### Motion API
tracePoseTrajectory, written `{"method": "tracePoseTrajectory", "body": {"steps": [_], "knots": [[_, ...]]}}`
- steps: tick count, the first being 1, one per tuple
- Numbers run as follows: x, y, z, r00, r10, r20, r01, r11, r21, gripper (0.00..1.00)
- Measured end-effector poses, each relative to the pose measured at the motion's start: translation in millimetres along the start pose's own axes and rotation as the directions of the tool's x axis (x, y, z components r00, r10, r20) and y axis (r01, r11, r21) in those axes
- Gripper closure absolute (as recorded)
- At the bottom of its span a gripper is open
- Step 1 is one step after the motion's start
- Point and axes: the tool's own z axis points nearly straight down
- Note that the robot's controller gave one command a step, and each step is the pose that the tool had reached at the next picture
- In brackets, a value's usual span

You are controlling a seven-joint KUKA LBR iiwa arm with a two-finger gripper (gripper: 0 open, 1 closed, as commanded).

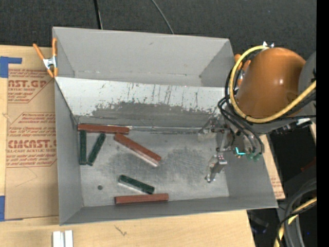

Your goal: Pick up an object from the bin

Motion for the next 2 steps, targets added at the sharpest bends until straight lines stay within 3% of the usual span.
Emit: {"method": "tracePoseTrajectory", "body": {"steps": [1, 2], "knots": [[-1.4, 0, -4, 1.0, 0.0, 0.008, 0.0, 1.0, 0.0, 0.0], [-20.0, 31, 36, 0.996, -0.092, 0.013, 0.092, 0.996, 0.002, 0.0]]}}
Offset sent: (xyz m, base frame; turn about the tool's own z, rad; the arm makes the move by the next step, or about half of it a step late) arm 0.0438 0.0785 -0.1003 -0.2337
